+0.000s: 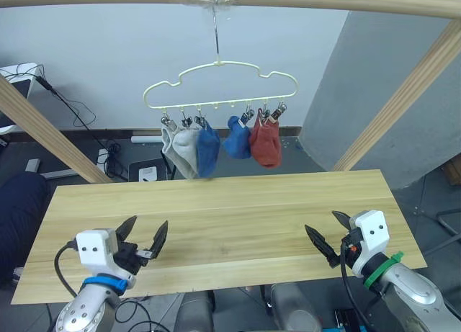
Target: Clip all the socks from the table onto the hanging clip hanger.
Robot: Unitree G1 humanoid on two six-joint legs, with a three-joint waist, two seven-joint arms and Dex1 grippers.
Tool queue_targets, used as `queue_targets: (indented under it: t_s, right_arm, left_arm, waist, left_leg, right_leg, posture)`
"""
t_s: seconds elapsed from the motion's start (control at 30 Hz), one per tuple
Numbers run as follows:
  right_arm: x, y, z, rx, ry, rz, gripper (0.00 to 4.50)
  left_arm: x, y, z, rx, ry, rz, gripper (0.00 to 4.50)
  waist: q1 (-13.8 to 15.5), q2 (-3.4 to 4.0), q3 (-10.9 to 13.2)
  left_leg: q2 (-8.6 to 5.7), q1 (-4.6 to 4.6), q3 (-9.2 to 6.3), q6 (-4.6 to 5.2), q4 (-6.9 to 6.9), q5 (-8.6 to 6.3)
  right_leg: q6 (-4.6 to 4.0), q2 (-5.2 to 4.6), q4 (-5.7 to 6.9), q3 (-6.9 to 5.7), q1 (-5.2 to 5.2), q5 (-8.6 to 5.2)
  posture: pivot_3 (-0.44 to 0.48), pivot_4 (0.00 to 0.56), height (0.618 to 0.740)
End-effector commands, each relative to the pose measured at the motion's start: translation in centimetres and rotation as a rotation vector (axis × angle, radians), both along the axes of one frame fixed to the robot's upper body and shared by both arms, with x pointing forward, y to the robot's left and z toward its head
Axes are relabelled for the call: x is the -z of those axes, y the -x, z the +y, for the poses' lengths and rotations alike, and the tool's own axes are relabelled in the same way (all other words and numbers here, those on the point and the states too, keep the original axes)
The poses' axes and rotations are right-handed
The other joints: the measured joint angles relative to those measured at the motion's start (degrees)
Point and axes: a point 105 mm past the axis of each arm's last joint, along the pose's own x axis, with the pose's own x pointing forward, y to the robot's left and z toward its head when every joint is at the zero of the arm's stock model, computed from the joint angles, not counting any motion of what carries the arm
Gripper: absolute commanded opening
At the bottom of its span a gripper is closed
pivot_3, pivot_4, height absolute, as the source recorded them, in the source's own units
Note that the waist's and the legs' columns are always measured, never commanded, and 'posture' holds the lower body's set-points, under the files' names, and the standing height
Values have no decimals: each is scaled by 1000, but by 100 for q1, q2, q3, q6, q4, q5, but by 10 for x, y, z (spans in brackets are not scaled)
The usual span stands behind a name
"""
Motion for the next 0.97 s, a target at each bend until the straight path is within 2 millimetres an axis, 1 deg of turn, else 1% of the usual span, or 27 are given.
queue_targets:
  t_s: [0.03, 0.17, 0.3, 0.5, 0.6, 0.73, 0.87, 0.97]
  right_arm:
    - [-3, 4, -8, 0, -1, -13, 4359]
    - [-3, 2, -14, 9, 2, -17, 4359]
    - [2, 11, -17, 8, 13, 7, 4359]
    - [3, 10, -24, 1, 37, 13, 4359]
    - [2, 7, -23, 4, 34, 8, 4359]
    - [4, 9, -22, 4, 29, 13, 4359]
    - [7, 11, -21, 9, 28, 21, 4359]
    - [7, 11, -21, 10, 27, 21, 4359]
  left_arm:
    - [-5, 9, 12, -55, -36, -36, 3934]
    - [-5, 8, 14, -55, -40, -50, 3934]
    - [-11, 13, 15, -50, -27, -93, 3934]
    - [-6, 17, 14, -58, -23, -89, 3934]
    - [1, 15, 18, -94, -63, -41, 3934]
    - [0, 12, 14, -68, -41, -38, 3934]
    - [-3, 11, 16, -68, -68, -51, 3934]
    - [-2, 11, 19, -82, -67, -42, 3934]
  waist:
    - [16, -2, -19]
    - [29, 2, -50]
    - [43, -7, -77]
    - [83, -10, -85]
    - [121, -11, -98]
    - [142, -5, -116]
    - [146, -2, -132]
    - [146, 3, -145]
  left_leg:
    - [0, 0, 1, 0, -4, 0]
    - [-1, 1, -2, 1, 0, 0]
    - [0, 2, -4, 0, 1, 0]
    - [1, 2, 3, 1, -5, -1]
    - [1, 3, 2, 2, 0, -1]
    - [0, 3, 0, 2, 3, -1]
    - [0, 2, 1, 2, 3, -1]
    - [1, 3, 1, 2, 4, -1]
  right_leg:
    - [0, 0, -2, 0, 0, -2]
    - [-2, 0, 0, -1, 0, -1]
    - [-4, -1, 0, -1, 0, 0]
    - [-5, 0, -6, -1, 0, -2]
    - [-5, 0, -2, -2, 1, -2]
    - [-5, 1, 0, -2, 3, -2]
    - [-5, 1, 0, -3, 4, -2]
    - [-5, 2, 1, -2, 5, -2]
  posture:
    - [-123, 203, 740]
    - [-121, 205, 740]
    - [-121, 205, 740]
    - [-117, 205, 740]
    - [-117, 205, 740]
    - [-117, 205, 740]
    - [-117, 205, 740]
    - [-117, 205, 740]
